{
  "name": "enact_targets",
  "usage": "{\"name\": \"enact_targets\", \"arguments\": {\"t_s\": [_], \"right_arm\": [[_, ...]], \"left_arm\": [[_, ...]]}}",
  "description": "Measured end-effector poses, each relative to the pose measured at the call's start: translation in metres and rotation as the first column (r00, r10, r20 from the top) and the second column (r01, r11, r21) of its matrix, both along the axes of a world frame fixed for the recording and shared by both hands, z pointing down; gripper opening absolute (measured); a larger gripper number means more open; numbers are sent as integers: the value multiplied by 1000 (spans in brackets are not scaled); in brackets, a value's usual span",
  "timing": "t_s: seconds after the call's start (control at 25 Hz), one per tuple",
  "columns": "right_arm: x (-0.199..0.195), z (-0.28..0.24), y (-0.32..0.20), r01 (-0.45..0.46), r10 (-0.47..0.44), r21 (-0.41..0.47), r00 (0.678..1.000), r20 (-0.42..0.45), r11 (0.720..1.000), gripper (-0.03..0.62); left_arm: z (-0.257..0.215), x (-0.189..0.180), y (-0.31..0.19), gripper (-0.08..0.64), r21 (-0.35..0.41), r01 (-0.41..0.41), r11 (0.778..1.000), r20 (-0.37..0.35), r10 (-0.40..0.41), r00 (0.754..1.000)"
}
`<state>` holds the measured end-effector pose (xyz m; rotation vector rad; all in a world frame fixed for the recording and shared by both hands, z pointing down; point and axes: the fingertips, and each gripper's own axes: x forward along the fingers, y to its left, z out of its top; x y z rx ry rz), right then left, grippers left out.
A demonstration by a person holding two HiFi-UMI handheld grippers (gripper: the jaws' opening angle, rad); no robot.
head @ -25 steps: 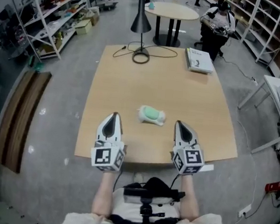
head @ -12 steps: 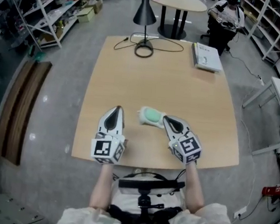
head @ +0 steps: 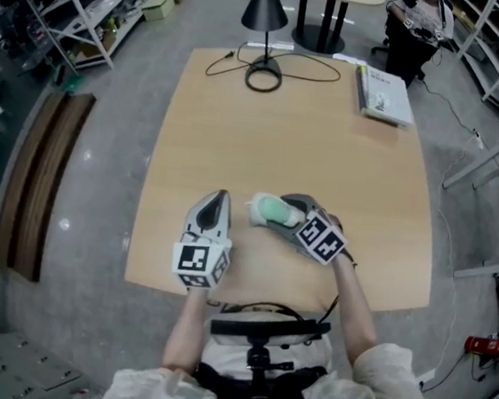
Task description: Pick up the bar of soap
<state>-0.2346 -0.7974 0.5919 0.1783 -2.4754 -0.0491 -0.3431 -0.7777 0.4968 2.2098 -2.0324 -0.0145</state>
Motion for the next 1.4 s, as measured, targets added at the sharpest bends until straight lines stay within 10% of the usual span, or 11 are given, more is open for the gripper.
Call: {"name": "enact_targets", "arguments": {"t_s": [0.4,0.8,1.4], "right_arm": [[-12,45,-13,218,-234,-117,961,-147,969,249],[-15,45,-14,229,-256,-209,960,-114,951,250],[-12,-10,-22,-23,31,-107,997,76,994,255]], "left_arm": [[22,-24,-26,0,-42,66,997,0,-66,998],[29,-34,-32,0,-69,108,992,-13,-109,994],[-3,-19,-11,0,22,96,995,-12,-96,995]]}}
